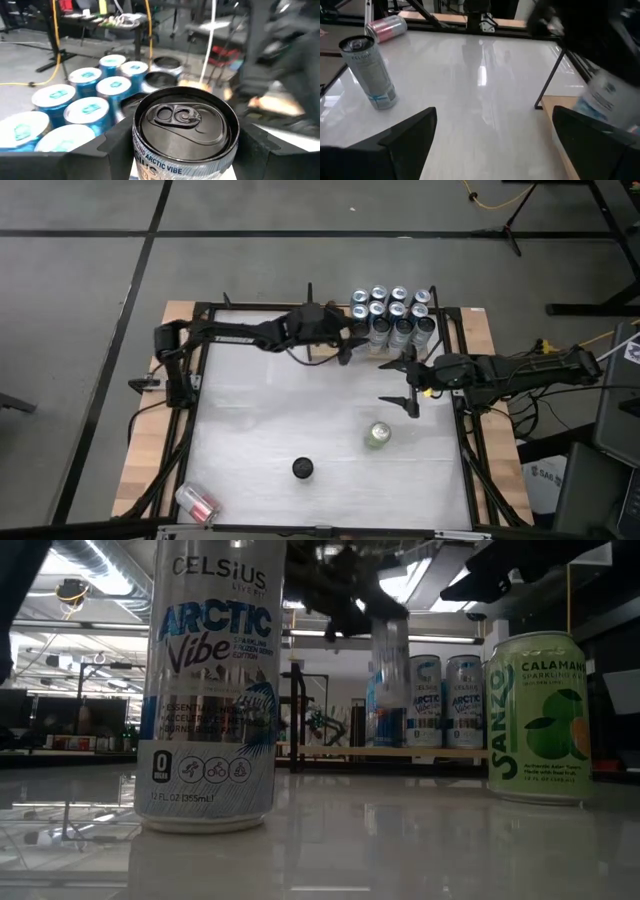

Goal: Place canned beverage on shelf
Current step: Put the white-blue soda can on the shelf aligned with the other white-blue soda cans

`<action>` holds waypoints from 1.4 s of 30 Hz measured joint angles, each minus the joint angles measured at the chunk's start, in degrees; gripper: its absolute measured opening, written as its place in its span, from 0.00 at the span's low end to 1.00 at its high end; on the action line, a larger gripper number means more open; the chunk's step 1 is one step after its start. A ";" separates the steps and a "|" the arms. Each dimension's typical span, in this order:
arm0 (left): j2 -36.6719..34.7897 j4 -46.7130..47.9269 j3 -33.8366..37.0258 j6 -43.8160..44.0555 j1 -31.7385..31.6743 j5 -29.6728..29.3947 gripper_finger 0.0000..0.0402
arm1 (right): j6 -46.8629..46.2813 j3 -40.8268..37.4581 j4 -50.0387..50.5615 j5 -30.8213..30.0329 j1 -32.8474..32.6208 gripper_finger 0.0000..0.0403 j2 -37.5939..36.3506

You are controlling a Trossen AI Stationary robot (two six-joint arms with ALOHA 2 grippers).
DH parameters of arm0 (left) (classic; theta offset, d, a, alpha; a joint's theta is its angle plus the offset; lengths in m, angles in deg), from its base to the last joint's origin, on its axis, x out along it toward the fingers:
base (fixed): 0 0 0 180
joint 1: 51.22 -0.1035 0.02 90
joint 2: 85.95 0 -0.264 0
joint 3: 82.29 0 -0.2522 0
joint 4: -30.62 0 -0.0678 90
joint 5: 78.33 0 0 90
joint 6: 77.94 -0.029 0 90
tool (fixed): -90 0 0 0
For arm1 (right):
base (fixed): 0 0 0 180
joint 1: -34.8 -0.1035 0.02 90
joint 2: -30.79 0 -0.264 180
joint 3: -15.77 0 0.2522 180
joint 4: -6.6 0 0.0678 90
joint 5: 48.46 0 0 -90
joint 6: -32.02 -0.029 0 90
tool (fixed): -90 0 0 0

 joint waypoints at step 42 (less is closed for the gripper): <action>9.63 1.78 -5.21 -3.33 -4.68 -2.01 0.68 | 0.00 -0.02 2.93 0.11 0.00 0.96 0.35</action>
